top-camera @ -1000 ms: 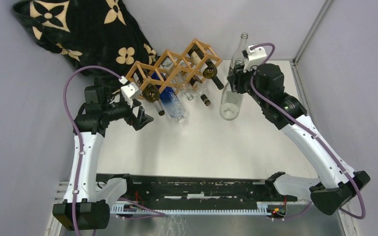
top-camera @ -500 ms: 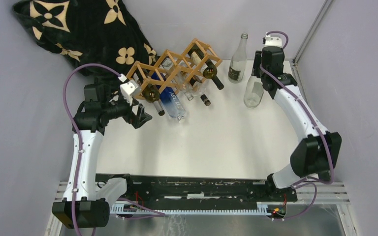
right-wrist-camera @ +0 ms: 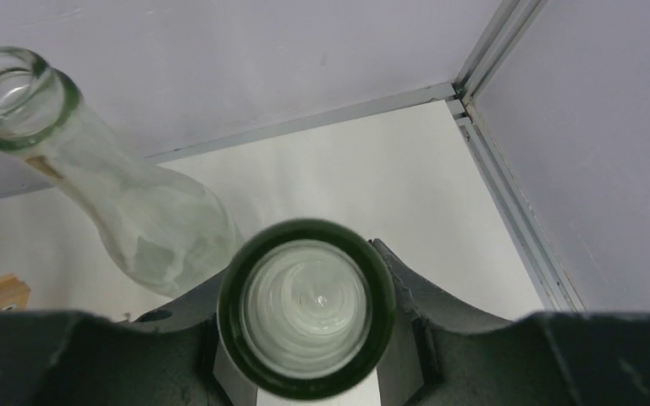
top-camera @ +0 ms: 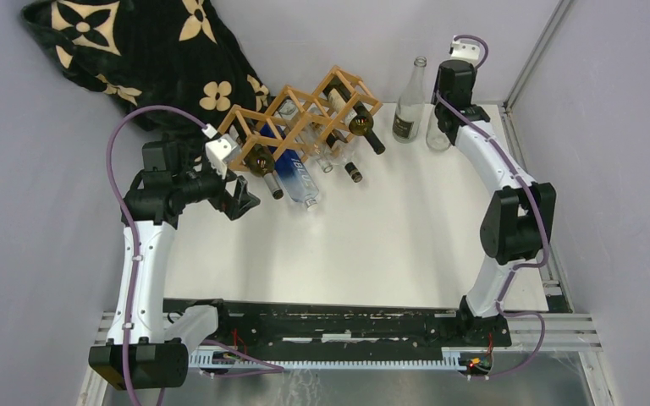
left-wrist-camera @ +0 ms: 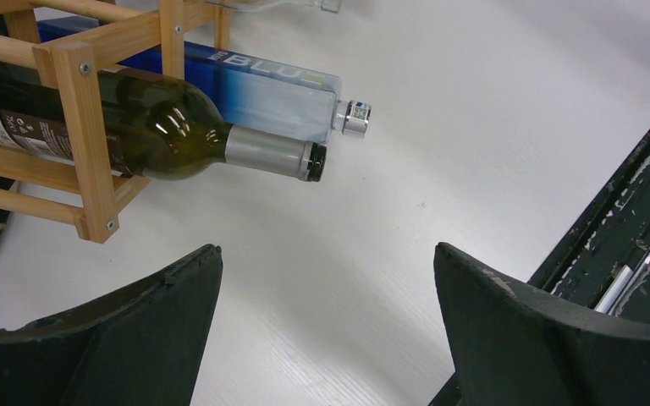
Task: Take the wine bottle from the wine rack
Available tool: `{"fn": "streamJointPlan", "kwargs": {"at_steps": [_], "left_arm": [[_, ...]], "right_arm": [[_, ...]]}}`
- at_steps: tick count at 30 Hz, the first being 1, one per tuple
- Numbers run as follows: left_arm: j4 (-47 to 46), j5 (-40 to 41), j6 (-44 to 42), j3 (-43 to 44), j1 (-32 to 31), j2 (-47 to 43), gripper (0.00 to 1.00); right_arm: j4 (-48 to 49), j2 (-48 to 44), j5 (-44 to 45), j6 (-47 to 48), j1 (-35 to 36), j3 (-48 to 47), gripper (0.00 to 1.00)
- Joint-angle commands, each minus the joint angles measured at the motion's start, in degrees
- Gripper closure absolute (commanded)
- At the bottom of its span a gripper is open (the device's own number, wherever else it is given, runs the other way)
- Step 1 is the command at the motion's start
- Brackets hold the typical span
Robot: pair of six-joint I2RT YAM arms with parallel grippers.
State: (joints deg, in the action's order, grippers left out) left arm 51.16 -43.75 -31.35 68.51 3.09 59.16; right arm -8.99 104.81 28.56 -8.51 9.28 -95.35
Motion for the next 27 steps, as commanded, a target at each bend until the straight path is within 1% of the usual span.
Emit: {"fn": "streamJointPlan", "kwargs": {"at_steps": [1,7,15,16,18,20,21,22,23,25,26,27], "left_arm": [[1.82,-0.72,-1.00,2.51,-0.01,-0.66,0.00],[4.37,-0.77,-2.22,3.82,-0.04,0.80,0.00],[4.39,-1.43,-2.24,3.47,0.04,0.43,0.00],[4.35,-1.39,-2.18,3.47,-0.01,0.43,0.00],[4.37,-1.34,-2.06,3.47,-0.02,0.28,0.00],[4.59,-1.34,-2.04,3.47,-0.01,0.19,0.00],[4.69,-1.34,-2.04,3.52,-0.02,0.17,0.00],[4.78,-1.30,-2.04,3.60,0.01,0.10,0.00],[4.93,-1.25,-2.04,3.71,-0.04,0.04,0.00],[5.56,-1.34,-2.60,4.02,-0.02,0.00,0.00],[6.00,-1.17,-3.12,4.22,0.01,-0.02,0.00],[6.14,-0.64,-3.19,4.26,0.01,-0.03,0.00]], "right_arm": [[14.21,-0.06,4.33,1.22,-0.64,-4.39,1.00],[14.22,2.35,1.82,-1.49,-2.59,-5.61,1.00],[14.05,4.59,0.38,-0.99,-3.16,-6.60,0.99],[13.88,4.68,0.14,-1.13,-3.19,-6.53,0.95],[13.29,4.63,-0.84,-1.46,-3.12,-6.51,0.78],[12.42,4.41,-1.52,-1.86,-3.20,-6.64,0.57],[11.96,4.22,-1.69,-2.04,-3.21,-6.74,0.49],[11.46,3.95,-1.85,-2.08,-3.21,-6.80,0.38],[10.89,3.59,-1.99,-2.24,-3.19,-6.86,0.32],[9.87,2.43,-2.54,-2.63,-3.19,-6.90,0.25],[9.21,1.80,-2.58,-2.86,-3.19,-6.98,0.18],[9.16,0.98,-2.74,-2.83,-3.14,-6.90,0.09]]}}
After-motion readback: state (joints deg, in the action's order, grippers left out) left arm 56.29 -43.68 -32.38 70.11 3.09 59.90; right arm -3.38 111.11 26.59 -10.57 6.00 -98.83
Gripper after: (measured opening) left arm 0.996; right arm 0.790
